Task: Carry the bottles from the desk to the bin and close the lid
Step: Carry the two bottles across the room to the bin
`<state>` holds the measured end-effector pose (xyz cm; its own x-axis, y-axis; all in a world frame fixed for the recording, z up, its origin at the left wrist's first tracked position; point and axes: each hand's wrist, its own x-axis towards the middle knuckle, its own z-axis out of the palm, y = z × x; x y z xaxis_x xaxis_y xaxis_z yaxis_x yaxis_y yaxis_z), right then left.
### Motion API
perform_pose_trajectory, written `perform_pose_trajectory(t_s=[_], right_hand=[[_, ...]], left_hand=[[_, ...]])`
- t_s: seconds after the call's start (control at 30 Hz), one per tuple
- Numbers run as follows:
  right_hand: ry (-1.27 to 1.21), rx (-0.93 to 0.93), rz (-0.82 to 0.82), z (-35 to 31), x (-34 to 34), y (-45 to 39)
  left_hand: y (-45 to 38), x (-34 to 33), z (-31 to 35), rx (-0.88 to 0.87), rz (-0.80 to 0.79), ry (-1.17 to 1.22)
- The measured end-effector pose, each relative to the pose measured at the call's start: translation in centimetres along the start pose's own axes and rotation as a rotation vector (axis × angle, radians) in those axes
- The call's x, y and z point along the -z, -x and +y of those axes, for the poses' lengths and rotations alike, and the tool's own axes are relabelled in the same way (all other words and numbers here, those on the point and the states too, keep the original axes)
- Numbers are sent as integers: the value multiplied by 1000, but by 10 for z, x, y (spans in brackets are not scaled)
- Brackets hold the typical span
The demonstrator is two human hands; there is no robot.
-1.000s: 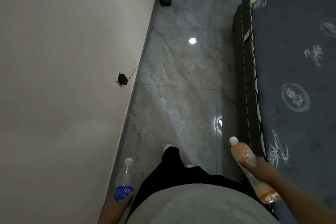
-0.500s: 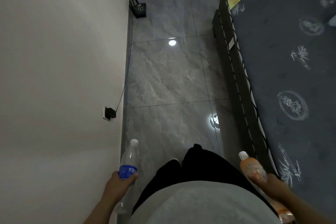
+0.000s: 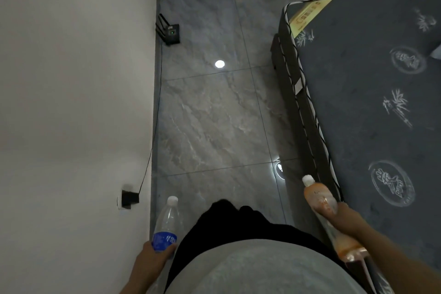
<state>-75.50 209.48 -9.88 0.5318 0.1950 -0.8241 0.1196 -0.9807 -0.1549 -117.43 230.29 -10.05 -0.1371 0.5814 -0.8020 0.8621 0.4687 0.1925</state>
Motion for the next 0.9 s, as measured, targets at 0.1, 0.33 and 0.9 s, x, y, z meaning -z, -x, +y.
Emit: perform_pose_trajectory(t_s=[0.1,0.33,0.9], right_hand=[[10,25,-1,-40,19,-18],[24,-34,-58,-100,44,-57],[-56,-207,-95,-243,120,-137]], left_hand=[[-15,8,22,72,-33,29],[-70,45,98,143,-12,-6],[-175,142,364,-188,6,-72]])
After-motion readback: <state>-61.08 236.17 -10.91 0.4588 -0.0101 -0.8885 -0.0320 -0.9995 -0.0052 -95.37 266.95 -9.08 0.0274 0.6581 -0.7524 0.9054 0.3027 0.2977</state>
